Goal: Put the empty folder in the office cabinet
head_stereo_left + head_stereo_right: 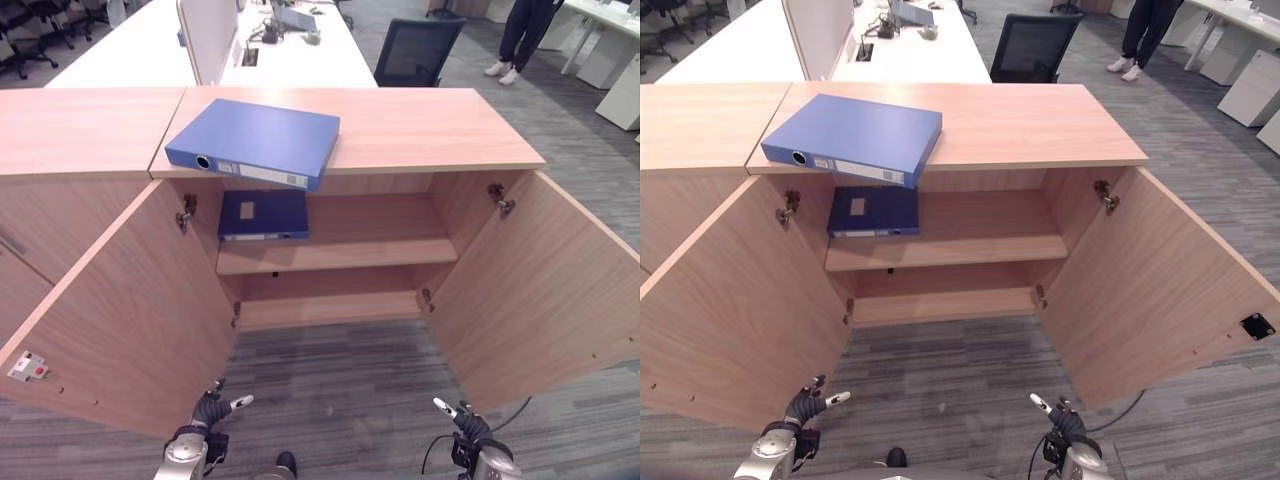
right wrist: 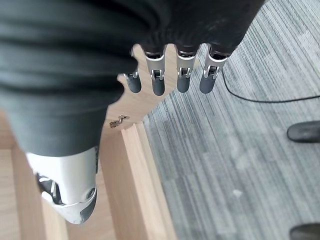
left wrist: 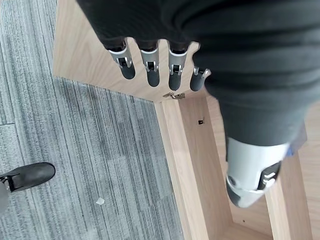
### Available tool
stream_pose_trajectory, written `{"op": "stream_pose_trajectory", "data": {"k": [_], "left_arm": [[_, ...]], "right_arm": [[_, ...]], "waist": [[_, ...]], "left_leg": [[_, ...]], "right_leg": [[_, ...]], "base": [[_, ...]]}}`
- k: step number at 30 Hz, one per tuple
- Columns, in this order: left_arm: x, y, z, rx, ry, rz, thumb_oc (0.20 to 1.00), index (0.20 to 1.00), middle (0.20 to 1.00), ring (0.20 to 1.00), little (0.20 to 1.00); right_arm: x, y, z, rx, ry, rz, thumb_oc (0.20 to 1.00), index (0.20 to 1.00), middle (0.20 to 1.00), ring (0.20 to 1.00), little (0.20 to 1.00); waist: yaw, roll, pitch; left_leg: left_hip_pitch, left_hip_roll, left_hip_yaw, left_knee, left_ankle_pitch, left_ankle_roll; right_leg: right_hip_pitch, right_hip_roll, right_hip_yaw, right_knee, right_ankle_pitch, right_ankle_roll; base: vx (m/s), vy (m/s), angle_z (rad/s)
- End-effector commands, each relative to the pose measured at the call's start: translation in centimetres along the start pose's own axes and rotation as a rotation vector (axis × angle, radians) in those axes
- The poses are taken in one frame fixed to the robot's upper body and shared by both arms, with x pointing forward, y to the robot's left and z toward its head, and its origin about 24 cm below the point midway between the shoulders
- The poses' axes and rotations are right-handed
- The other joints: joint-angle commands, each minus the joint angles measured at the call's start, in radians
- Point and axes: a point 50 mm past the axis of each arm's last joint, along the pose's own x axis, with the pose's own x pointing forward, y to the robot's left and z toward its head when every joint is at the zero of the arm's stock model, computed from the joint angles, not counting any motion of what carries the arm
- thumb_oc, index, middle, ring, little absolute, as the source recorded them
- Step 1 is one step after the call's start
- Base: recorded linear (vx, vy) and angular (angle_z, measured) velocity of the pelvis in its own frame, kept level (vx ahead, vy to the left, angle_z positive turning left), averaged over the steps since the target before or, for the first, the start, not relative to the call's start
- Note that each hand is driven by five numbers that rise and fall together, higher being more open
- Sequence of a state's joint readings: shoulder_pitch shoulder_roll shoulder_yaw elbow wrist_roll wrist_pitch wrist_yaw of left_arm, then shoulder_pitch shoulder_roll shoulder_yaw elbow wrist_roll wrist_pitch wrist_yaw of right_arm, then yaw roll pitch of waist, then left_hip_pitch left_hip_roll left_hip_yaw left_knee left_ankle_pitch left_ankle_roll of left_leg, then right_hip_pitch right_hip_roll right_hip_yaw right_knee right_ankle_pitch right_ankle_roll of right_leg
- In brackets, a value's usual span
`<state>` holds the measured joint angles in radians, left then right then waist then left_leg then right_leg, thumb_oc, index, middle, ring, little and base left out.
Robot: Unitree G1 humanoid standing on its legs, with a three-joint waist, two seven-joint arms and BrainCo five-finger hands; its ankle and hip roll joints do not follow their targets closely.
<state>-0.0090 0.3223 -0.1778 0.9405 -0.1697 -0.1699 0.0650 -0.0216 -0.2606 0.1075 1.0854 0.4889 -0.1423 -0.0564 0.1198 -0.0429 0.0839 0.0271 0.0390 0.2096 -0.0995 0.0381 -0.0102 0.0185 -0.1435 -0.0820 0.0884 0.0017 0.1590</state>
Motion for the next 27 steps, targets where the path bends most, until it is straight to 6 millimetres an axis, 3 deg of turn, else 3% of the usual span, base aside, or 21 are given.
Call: {"op": "stream_pose_trajectory", "data": {"k": [1,4,6,8,12,14,16,19,20,21,23,27], "left_arm": [[0.9,1.1,3.2,0.017,-0.117,0.028,1.0,1.0,1.0,1.0,1.0],[1.0,1.2,3.5,0.021,-0.125,0.032,1.0,1.0,1.0,1.0,1.0],[1.1,1.3,3.3,0.033,-0.113,0.03,1.0,1.0,1.0,1.0,1.0],[1.2,1.0,3.4,0.036,-0.11,0.02,1.0,1.0,1.0,1.0,1.0],[1.0,0.5,2.5,0.057,-0.085,0.003,1.0,1.0,1.0,1.0,1.0],[0.8,0.0,1.8,0.057,-0.068,-0.012,1.0,1.0,1.0,1.0,1.0],[0.6,-0.2,1.6,0.04,-0.062,-0.013,1.0,1.0,1.0,1.0,1.0],[0.5,-0.4,1.7,0.016,-0.071,-0.021,1.0,1.0,1.0,1.0,1.0],[0.7,-0.8,2.2,-0.001,-0.088,-0.029,1.0,1.0,1.0,1.0,1.0],[0.7,-0.9,2.3,-0.003,-0.089,-0.025,1.0,1.0,1.0,1.0,1.0],[0.8,-1.1,2.3,-0.006,-0.084,-0.029,1.0,1.0,1.0,1.0,1.0],[0.6,-1.4,1.5,0.016,-0.052,-0.038,1.0,1.0,1.0,1.0,1.0]], "right_arm": [[0.5,-0.2,2.2,0.001,-0.074,-0.006,1.0,1.0,1.0,1.0,1.0],[0.5,0.2,2.1,0.021,-0.073,-0.002,1.0,1.0,1.0,1.0,1.0],[0.4,-0.3,1.6,0.028,-0.06,-0.017,1.0,1.0,1.0,1.0,1.0],[0.2,-1.1,1.2,0.039,-0.055,-0.043,1.0,1.0,1.0,1.0,1.0],[-0.2,-1.8,0.1,0.024,-0.025,-0.06,1.0,1.0,1.0,1.0,1.0],[-0.4,-2.7,-0.3,-0.008,-0.012,-0.07,1.0,1.0,1.0,1.0,1.0],[-0.5,-3.1,0.0,-0.039,-0.022,-0.067,1.0,1.0,1.0,1.0,1.0],[-0.5,-4.2,0.3,-0.077,-0.025,-0.082,1.0,1.0,1.0,1.0,1.0],[-0.4,-4.6,1.0,-0.078,-0.046,-0.097,1.0,1.0,1.0,1.0,1.0],[-0.4,-4.7,1.2,-0.078,-0.051,-0.097,1.0,1.0,1.0,1.0,1.0],[-0.4,-4.7,1.2,-0.077,-0.045,-0.098,1.0,1.0,1.0,1.0,1.0],[-0.4,-4.7,1.2,-0.082,-0.047,-0.101,1.0,1.0,1.0,1.0,1.0]], "waist": [[0.034,0.02,0.034],[0.018,0.042,0.051],[-0.008,0.038,0.055],[-0.046,0.032,0.054],[-0.077,0.029,0.04],[-0.094,0.033,0.014],[-0.097,0.042,-0.002],[-0.095,0.053,-0.001],[-0.092,0.053,0.02],[-0.093,0.05,0.027],[-0.09,0.049,0.029],[-0.071,0.058,0.019]], "left_leg": [[0.001,0.02,0.011,0.091,-0.077,-0.02],[0.017,0.023,-0.026,0.087,-0.088,-0.023],[0.035,0.01,-0.042,0.086,-0.105,-0.035],[0.07,-0.008,-0.064,0.072,-0.13,-0.05],[0.112,-0.003,-0.065,0.049,-0.142,-0.079],[0.138,0.028,-0.056,0.046,-0.144,-0.108],[0.139,0.065,-0.05,0.06,-0.141,-0.129],[0.095,0.137,-0.077,0.167,-0.131,-0.163],[0.033,0.131,-0.113,0.252,-0.072,-0.165],[0.016,0.135,-0.118,0.274,-0.052,-0.165],[-0.003,0.142,-0.111,0.253,-0.051,-0.161],[-0.042,0.094,-0.116,0.141,-0.051,-0.145]], "right_leg": [[-0.117,-0.061,0.026,0.166,0.154,0.103],[-0.182,-0.067,0.04,0.205,0.126,0.095],[-0.188,-0.05,0.043,0.095,0.074,0.088],[-0.212,-0.022,0.039,-0.037,0.096,0.099],[-0.199,-0.007,0.058,-0.093,0.137,0.103],[-0.174,-0.016,0.049,-0.086,0.137,0.103],[-0.158,-0.006,0.025,-0.068,0.108,0.088],[-0.134,0.027,0.003,-0.011,0.018,0.025],[-0.119,0.027,-0.013,0.011,-0.004,0.006],[-0.118,0.024,-0.015,0.026,-0.019,-0.003],[-0.113,0.02,-0.017,0.022,-0.03,-0.003],[-0.085,0.035,-0.015,-0.019,-0.024,0.007]], "base": [[-0.06,0.021,0.26],[0.12,0.066,0.31],[0.26,-0.01,0.48],[0.35,-0.062,0.56],[0.23,-0.147,0.96],[0.32,-0.237,0.55],[0.24,-0.249,0.44],[0.15,-0.258,0.02],[0.13,-0.257,0.06],[0.08,-0.168,0.28],[0.09,-0.056,0.34],[0.1,-0.028,0.14]]}}
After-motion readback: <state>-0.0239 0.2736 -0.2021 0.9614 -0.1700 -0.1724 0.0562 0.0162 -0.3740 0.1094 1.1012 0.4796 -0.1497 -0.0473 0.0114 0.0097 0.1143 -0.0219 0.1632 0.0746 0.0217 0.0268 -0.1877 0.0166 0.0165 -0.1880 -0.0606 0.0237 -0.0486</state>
